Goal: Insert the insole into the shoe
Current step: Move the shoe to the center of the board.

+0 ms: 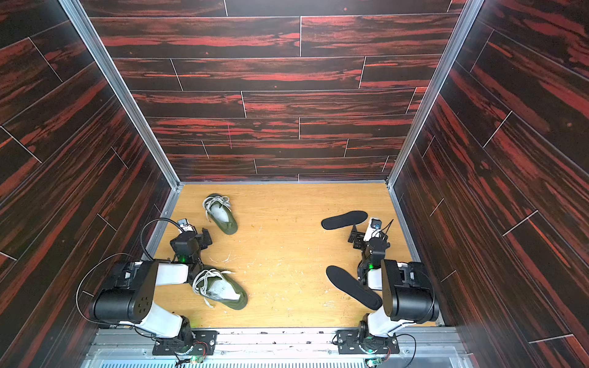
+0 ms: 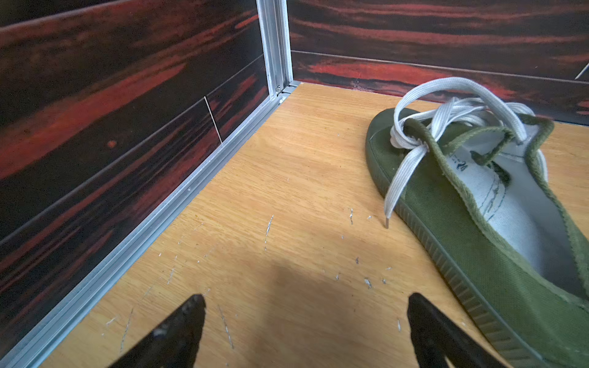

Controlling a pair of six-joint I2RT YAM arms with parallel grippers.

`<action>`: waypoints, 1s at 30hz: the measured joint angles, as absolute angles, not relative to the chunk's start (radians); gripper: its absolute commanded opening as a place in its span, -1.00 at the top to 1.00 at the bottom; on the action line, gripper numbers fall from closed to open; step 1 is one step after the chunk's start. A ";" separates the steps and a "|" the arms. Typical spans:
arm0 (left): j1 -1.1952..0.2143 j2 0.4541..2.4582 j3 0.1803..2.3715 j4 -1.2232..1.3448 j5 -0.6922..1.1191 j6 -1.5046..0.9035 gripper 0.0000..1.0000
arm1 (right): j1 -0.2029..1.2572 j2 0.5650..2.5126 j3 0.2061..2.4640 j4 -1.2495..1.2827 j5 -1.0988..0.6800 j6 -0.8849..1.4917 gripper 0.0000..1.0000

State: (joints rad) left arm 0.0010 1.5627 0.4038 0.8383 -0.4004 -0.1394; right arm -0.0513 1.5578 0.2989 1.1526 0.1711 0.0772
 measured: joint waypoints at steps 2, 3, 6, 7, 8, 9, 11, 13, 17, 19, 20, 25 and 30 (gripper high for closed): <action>0.001 1.563 0.404 0.838 -0.400 -0.139 -1.00 | -0.051 1.558 0.299 1.153 0.171 0.077 -0.97; 0.001 1.563 0.404 0.838 -0.400 -0.139 -1.00 | -0.051 1.558 0.299 1.153 0.171 0.077 -0.97; 0.001 1.563 0.404 0.838 -0.400 -0.139 -1.00 | -0.051 1.558 0.299 1.153 0.171 0.077 -0.97; 0.001 1.563 0.404 0.838 -0.400 -0.139 -1.00 | -0.051 1.558 0.299 1.153 0.171 0.077 -0.97; 0.001 1.563 0.404 0.838 -0.400 -0.139 -1.00 | -0.051 1.558 0.299 1.153 0.171 0.077 -0.97; 0.001 1.563 0.404 0.838 -0.400 -0.139 -1.00 | -0.051 1.558 0.299 1.153 0.171 0.077 -0.97; 0.001 1.563 0.404 0.838 -0.400 -0.139 -1.00 | -0.051 1.558 0.299 1.153 0.171 0.077 -0.97; 0.001 1.563 0.404 0.838 -0.400 -0.139 -1.00 | -0.051 1.558 0.299 1.153 0.171 0.077 -0.97; 0.001 1.563 0.404 0.838 -0.400 -0.139 -1.00 | -0.051 1.558 0.299 1.153 0.171 0.077 -0.97; 0.001 1.563 0.404 0.838 -0.400 -0.140 -1.00 | -0.051 1.558 0.299 1.153 0.171 0.077 -0.97; 0.001 1.563 0.404 0.838 -0.401 -0.140 -1.00 | -0.051 1.558 0.299 1.153 0.171 0.077 -0.97; 0.001 1.560 0.404 0.835 -0.411 -0.148 -1.00 | -0.051 1.558 0.299 1.152 0.170 0.077 -0.97; 0.000 1.531 0.408 0.808 -0.439 -0.153 -1.00 | -0.051 1.458 0.350 0.960 0.172 0.077 -0.97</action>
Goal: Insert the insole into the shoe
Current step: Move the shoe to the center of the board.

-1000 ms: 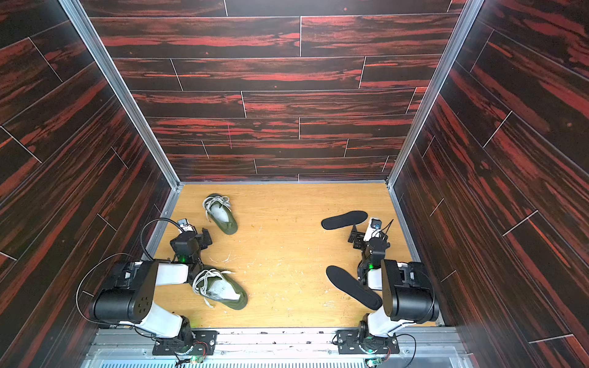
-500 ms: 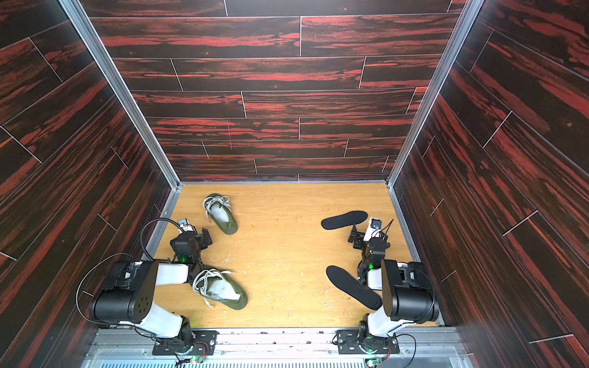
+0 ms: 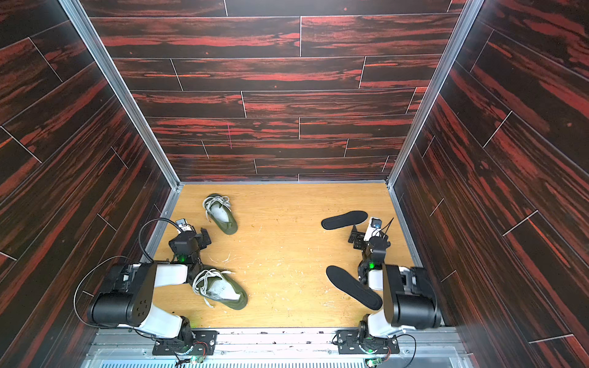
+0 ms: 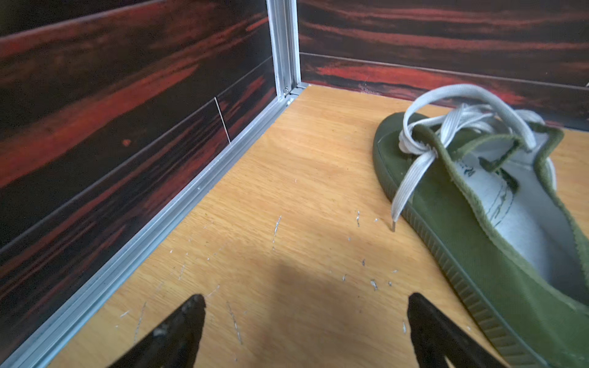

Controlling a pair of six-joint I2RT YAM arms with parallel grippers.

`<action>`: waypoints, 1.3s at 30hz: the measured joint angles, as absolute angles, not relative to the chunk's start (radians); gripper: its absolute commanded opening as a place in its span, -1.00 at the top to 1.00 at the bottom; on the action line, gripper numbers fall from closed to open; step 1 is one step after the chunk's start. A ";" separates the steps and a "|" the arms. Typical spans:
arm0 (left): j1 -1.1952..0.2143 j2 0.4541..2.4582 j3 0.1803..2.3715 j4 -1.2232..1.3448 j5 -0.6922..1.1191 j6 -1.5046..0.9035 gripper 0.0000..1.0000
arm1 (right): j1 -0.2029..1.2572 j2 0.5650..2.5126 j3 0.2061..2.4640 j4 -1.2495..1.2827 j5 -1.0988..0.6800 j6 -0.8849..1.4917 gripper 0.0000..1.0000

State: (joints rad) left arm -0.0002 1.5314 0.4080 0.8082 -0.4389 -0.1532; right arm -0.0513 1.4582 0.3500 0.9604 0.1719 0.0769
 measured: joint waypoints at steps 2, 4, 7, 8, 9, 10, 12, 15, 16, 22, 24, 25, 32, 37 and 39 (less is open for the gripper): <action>-0.004 1.504 0.456 0.685 -0.460 -0.154 -1.00 | -0.051 1.411 0.432 0.833 0.168 0.078 -0.97; -0.004 1.466 0.559 0.525 -0.467 -0.154 -1.00 | -0.051 1.380 0.516 0.727 0.159 0.088 -0.97; -0.004 1.429 0.746 0.344 -0.485 -0.167 -1.00 | -0.047 1.358 0.624 0.583 0.133 0.112 -0.96; -0.004 1.422 0.807 0.288 -0.490 -0.181 -1.00 | -0.045 1.356 0.652 0.542 0.123 0.120 -0.96; -0.004 1.417 0.853 0.241 -0.491 -0.199 -1.00 | -0.043 1.354 0.678 0.502 0.113 0.129 -0.95; -0.004 1.412 0.894 0.188 -0.488 -0.224 -1.00 | -0.038 1.354 0.702 0.461 0.104 0.139 -0.95; -0.004 1.409 0.949 0.089 -0.479 -0.285 -0.94 | -0.027 1.354 0.746 0.389 0.087 0.158 -0.93; -0.005 1.431 1.035 -0.114 -0.455 -0.426 -0.87 | -0.003 1.355 0.809 0.285 0.061 0.184 -0.84; -0.007 1.451 1.071 -0.183 -0.445 -0.476 -0.86 | 0.010 1.357 0.832 0.252 0.055 0.191 -0.82; -0.046 1.610 1.225 -0.400 -0.403 -0.666 -0.82 | 0.140 1.404 0.940 0.154 0.056 0.198 -0.80; -0.067 1.670 1.271 -0.445 -0.395 -0.702 -0.79 | 0.187 1.419 0.955 0.132 0.062 0.198 -0.79; -0.075 1.699 1.295 -0.462 -0.391 -0.720 -0.78 | 0.210 1.427 0.962 0.119 0.065 0.197 -0.79; -0.103 1.826 1.364 -0.513 -0.373 -0.806 -0.73 | 0.298 1.461 0.995 0.076 0.086 0.194 -0.78; -0.103 1.891 1.383 -0.522 -0.374 -0.847 -0.67 | 0.334 1.477 1.018 0.065 0.093 0.190 -0.77; -0.103 1.918 1.405 -0.531 -0.376 -0.850 -0.63 | 0.345 1.480 1.023 0.064 0.093 0.189 -0.77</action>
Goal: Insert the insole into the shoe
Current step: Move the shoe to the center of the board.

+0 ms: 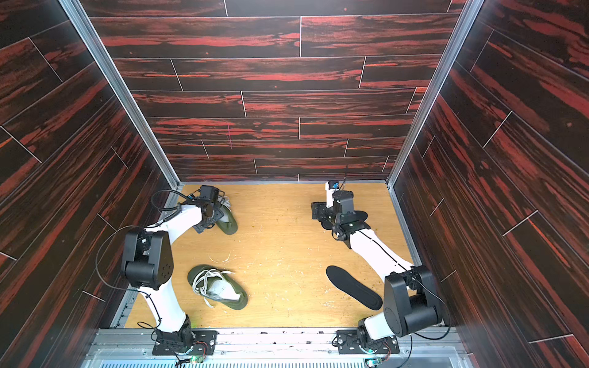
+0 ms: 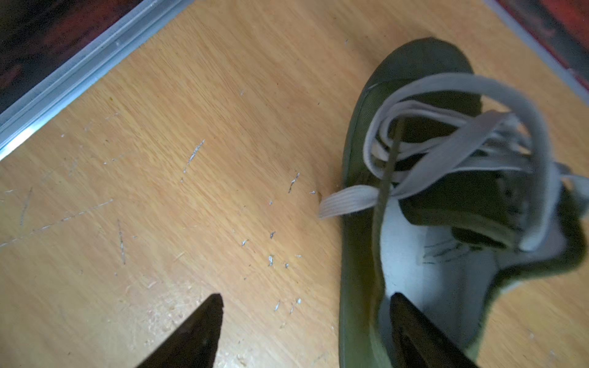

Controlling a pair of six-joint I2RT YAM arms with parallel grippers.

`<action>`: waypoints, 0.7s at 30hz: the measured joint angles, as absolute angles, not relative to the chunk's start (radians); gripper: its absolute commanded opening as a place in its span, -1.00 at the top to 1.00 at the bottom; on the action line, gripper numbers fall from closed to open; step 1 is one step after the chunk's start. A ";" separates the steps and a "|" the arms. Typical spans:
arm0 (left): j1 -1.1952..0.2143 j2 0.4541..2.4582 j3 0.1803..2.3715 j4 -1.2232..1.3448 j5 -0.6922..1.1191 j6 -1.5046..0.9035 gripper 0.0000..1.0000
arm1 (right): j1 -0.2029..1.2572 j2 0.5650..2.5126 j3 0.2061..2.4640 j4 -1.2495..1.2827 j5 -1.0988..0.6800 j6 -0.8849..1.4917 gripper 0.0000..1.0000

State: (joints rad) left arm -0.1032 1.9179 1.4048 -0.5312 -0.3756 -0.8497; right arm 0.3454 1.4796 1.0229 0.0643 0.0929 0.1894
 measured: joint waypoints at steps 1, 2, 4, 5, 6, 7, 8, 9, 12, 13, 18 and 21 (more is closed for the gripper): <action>-0.103 1.934 1.423 -0.538 -0.378 -0.852 -0.62 | 0.350 1.481 1.025 0.064 0.092 0.189 -0.77; -0.103 1.948 1.440 -0.546 -0.382 -0.855 -0.60 | 0.353 1.483 1.026 0.064 0.091 0.189 -0.76; -0.100 1.980 1.484 -0.561 -0.389 -0.860 -0.49 | 0.360 1.486 1.029 0.059 0.089 0.189 -0.76; -0.100 1.993 1.498 -0.564 -0.390 -0.862 -0.46 | 0.361 1.486 1.031 0.059 0.089 0.187 -0.76; -0.099 2.008 1.512 -0.567 -0.391 -0.864 -0.42 | 0.363 1.486 1.032 0.057 0.089 0.186 -0.76; -0.099 2.017 1.519 -0.569 -0.393 -0.865 -0.38 | 0.365 1.486 1.035 0.055 0.089 0.185 -0.76; -0.097 2.027 1.526 -0.573 -0.393 -0.865 -0.33 | 0.368 1.486 1.038 0.052 0.088 0.183 -0.76; -0.096 2.040 1.533 -0.576 -0.393 -0.864 -0.27 | 0.371 1.486 1.041 0.051 0.087 0.182 -0.76; -0.092 2.072 1.539 -0.581 -0.387 -0.859 -0.07 | 0.379 1.486 1.047 0.047 0.082 0.182 -0.76; -0.091 2.079 1.540 -0.583 -0.383 -0.857 0.01 | 0.382 1.486 1.048 0.044 0.082 0.182 -0.76; -0.091 2.109 1.553 -0.571 -0.360 -0.828 0.63 | 0.400 1.486 1.048 0.024 0.072 0.183 -0.75; -0.092 2.112 1.557 -0.555 -0.338 -0.797 0.97 | 0.417 1.486 1.048 0.007 0.067 0.184 -0.75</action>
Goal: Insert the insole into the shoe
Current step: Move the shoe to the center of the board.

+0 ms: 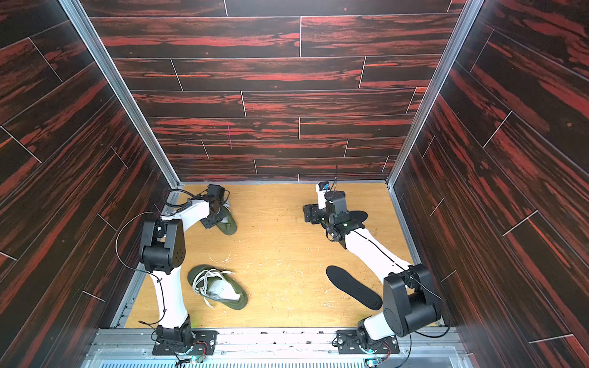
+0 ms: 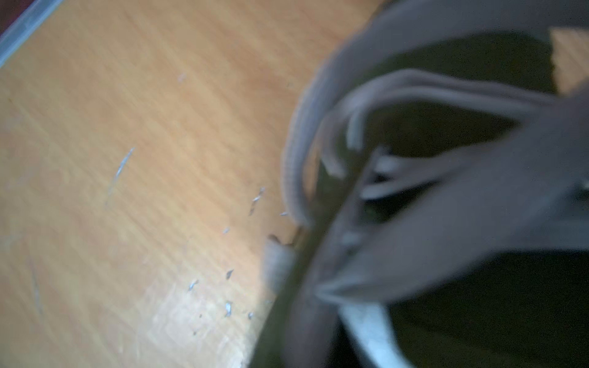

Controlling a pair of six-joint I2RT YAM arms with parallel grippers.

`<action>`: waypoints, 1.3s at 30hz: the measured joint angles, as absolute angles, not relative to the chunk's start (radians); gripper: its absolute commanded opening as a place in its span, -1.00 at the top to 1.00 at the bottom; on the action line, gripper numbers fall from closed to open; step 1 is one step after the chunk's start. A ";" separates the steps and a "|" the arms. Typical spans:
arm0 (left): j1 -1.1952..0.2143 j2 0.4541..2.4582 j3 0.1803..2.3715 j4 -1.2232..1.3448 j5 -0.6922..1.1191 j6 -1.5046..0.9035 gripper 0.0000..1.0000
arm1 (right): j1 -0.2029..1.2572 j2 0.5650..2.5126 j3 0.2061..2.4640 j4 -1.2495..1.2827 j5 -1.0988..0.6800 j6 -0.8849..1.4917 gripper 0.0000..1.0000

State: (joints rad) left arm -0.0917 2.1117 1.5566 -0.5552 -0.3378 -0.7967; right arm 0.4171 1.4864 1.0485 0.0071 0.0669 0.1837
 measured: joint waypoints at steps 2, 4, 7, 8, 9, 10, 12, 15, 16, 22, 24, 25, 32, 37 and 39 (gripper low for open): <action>-0.092 2.110 1.557 -0.550 -0.324 -0.781 1.00 | 0.429 1.486 1.048 -0.004 0.062 0.190 -0.75; -0.095 2.107 1.553 -0.538 -0.302 -0.773 1.00 | 0.435 1.486 1.048 -0.014 0.052 0.201 -0.74; -0.102 2.095 1.534 -0.510 -0.270 -0.770 1.00 | 0.438 1.486 1.048 -0.037 0.035 0.226 -0.74; -0.109 2.089 1.524 -0.499 -0.261 -0.773 1.00 | 0.438 1.486 1.048 -0.047 0.032 0.233 -0.74; -0.120 2.080 1.511 -0.488 -0.252 -0.778 1.00 | 0.438 1.486 1.048 -0.057 0.030 0.241 -0.74; -0.134 2.070 1.495 -0.476 -0.239 -0.786 1.00 | 0.437 1.486 1.048 -0.067 0.029 0.252 -0.74; -0.165 2.049 1.468 -0.463 -0.217 -0.801 1.00 | 0.437 1.486 1.048 -0.085 0.029 0.266 -0.73; -0.232 2.030 1.449 -0.462 -0.196 -0.824 1.00 | 0.438 1.486 1.048 -0.117 0.030 0.289 -0.73; -0.260 2.027 1.449 -0.461 -0.193 -0.835 1.00 | 0.437 1.486 1.048 -0.126 0.031 0.297 -0.73; -0.434 2.020 1.447 -0.464 -0.221 -0.931 1.00 | 0.437 1.486 1.048 -0.157 0.036 0.331 -0.73; -0.488 2.020 1.447 -0.464 -0.237 -0.966 1.00 | 0.438 1.486 1.048 -0.162 0.037 0.339 -0.73; -0.517 2.020 1.447 -0.464 -0.243 -0.982 1.00 | 0.438 1.486 1.048 -0.163 0.037 0.342 -0.73; -0.627 2.029 1.466 -0.474 -0.249 -1.030 0.96 | 0.437 1.487 1.038 -0.167 0.038 0.356 -0.73; -0.627 2.029 1.465 -0.490 -0.277 -1.042 0.41 | 0.437 1.487 1.005 -0.168 0.039 0.360 -0.73; -0.624 2.023 1.458 -0.490 -0.294 -1.039 0.26 | 0.437 1.487 0.993 -0.171 0.039 0.360 -0.73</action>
